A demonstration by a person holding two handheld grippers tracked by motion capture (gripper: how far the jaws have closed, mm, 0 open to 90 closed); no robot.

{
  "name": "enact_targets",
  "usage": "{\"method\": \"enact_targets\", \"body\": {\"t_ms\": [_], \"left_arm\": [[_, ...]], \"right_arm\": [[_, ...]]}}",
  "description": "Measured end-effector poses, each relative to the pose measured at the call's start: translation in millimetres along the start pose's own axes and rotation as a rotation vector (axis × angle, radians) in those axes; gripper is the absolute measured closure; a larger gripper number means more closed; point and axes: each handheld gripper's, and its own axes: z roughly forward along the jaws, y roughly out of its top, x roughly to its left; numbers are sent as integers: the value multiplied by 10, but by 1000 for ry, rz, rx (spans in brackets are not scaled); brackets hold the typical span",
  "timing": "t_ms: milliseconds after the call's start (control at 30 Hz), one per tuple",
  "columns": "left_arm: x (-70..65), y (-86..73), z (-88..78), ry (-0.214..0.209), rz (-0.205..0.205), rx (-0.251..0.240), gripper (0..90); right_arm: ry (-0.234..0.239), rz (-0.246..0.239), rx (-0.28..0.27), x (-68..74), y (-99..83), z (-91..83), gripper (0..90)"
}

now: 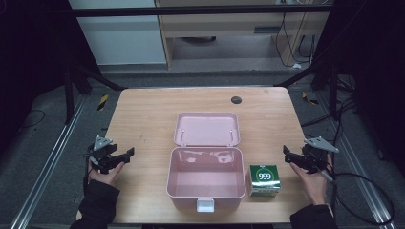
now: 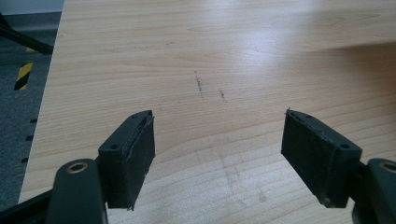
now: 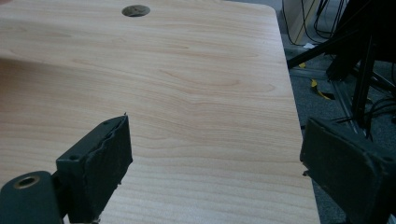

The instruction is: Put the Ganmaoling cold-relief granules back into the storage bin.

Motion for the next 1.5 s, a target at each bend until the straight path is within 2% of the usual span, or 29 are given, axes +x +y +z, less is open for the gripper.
{"method": "enact_targets", "body": {"t_ms": [133, 233, 333, 467, 933, 1100, 1267, 1300, 1500], "left_arm": [[-15, 15, -12, -4, 3, 0, 250], [-20, 17, -17, -5, 5, -3, 254], [-26, 16, -15, -2, 13, 2, 256], [-34, 12, 5, -4, 24, 19, 258], [-56, 4, 22, -1, 33, 32, 258], [-78, -4, 40, -3, 38, 40, 258], [-74, -10, 49, -1, 46, 44, 257], [-71, -12, 53, -2, 46, 44, 257], [-69, -14, 58, -2, 47, 44, 255]], "right_arm": [[19, -7, -13, -26, 33, -71, 106], [13, -15, -18, -33, 52, -95, 116], [30, -23, -24, -30, 90, -135, 126], [74, -42, -36, -8, 165, -188, 153], [147, -100, -63, 84, 379, -344, 191], [169, -160, -60, 158, 505, -396, 195], [189, -197, -58, 210, 623, -409, 198], [196, -222, -56, 247, 700, -411, 193], [211, -262, -53, 320, 876, -421, 174]]}}
